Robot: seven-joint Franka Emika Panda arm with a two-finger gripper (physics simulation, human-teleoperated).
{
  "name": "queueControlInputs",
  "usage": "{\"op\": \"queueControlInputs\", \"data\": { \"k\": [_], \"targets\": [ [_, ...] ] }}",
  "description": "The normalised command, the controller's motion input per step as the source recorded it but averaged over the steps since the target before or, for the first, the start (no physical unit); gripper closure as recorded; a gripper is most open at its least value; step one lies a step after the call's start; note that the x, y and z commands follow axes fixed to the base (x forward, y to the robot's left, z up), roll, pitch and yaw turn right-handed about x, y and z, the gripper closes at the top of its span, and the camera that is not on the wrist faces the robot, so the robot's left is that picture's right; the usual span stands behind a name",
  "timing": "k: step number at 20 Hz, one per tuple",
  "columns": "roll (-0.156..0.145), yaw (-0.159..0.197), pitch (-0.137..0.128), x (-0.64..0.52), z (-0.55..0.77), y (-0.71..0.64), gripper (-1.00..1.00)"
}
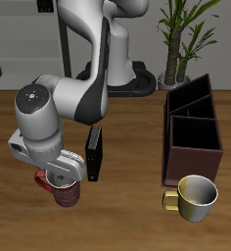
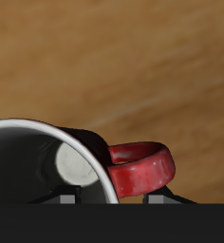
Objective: Place the red mug into the left desk caddy's left compartment
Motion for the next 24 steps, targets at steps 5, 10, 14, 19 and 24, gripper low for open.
{"op": "queueControlInputs", "data": {
  "k": [5,10,14,19,24],
  "targets": [
    [0.019,-0.051,-0.01,0.01,0.16,-0.04,1.0],
    [0.003,-0.016,-0.027,0.02,0.22,-0.02,1.0],
    [0.01,0.004,-0.041,-0.06,0.37,0.1,1.0],
    [0.014,-0.011,-0.064,-0.16,0.63,0.12,1.0],
    [0.012,0.019,-0.08,-0.24,0.78,0.16,1.0]
  ]
}}
